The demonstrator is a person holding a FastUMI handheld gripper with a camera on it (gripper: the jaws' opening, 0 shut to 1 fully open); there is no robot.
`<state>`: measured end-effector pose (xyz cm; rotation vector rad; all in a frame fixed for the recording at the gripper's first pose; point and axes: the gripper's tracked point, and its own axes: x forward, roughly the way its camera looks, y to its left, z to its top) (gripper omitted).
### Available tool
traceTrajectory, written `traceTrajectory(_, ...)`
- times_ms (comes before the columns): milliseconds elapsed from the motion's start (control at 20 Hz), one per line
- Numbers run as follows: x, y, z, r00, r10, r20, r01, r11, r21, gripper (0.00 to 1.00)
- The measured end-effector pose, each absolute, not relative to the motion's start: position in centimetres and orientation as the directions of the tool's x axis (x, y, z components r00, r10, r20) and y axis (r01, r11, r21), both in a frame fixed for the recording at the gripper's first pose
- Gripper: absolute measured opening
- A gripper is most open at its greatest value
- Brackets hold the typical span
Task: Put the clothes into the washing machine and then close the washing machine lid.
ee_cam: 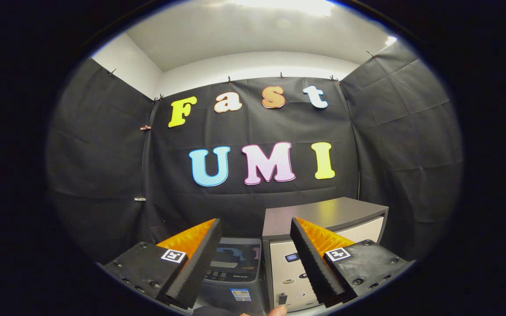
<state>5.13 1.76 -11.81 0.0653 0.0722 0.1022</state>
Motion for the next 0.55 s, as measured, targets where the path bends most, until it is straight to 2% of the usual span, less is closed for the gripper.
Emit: traceTrajectory(550, 5.05, 1.59, -12.01, 0.993, 0.094, -0.071, -0.09, 0.994, 0.065, 0.99)
